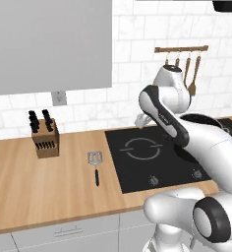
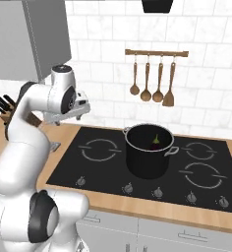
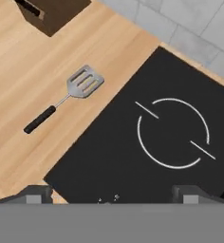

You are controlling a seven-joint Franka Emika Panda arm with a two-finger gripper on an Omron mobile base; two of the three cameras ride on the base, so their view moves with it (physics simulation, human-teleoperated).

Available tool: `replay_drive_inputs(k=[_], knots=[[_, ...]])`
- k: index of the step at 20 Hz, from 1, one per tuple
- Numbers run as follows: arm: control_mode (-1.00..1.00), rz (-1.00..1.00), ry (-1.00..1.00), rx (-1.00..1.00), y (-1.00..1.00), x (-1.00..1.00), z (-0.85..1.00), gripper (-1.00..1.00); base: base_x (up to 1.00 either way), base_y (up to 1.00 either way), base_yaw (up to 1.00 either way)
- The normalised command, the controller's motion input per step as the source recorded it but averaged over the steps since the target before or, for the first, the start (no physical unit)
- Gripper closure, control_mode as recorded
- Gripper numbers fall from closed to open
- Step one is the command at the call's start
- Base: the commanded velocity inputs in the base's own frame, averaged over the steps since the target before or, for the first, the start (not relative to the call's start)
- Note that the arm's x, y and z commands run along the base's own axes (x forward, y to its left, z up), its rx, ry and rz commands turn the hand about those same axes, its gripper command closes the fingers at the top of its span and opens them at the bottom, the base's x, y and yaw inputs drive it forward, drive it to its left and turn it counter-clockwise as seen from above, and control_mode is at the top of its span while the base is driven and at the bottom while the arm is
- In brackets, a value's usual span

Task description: Put the eggplant and squash in the pot. Retrieve the spatula and lightly stir the vegetables in the pot.

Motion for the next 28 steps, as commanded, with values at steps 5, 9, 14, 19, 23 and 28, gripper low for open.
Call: replay_drive_inputs(k=[5,9,14,19,23,28], knots=[[-1.0,0.85,0.0,-0.37,0.53,-0.31,-0.22,-1.0,0.0,0.0,0.0],[-1.0,0.88,0.0,-0.33,0.4,-0.21,-0.17,-1.0,0.0,0.0,0.0],[-1.0,0.89,0.0,-0.3,0.36,-0.29,-0.21,-1.0,0.0,0.0,0.0],[-1.0,0.9,0.0,-0.3,0.27,-0.22,-0.21,-1.0,0.0,0.0,0.0],[-1.0,0.86,0.0,-0.25,0.06,0.02,-0.2,-1.0,0.0,0.0,0.0],[-1.0,0.65,0.0,-0.08,0.27,0.12,-0.27,-1.0,0.0,0.0,0.0]])
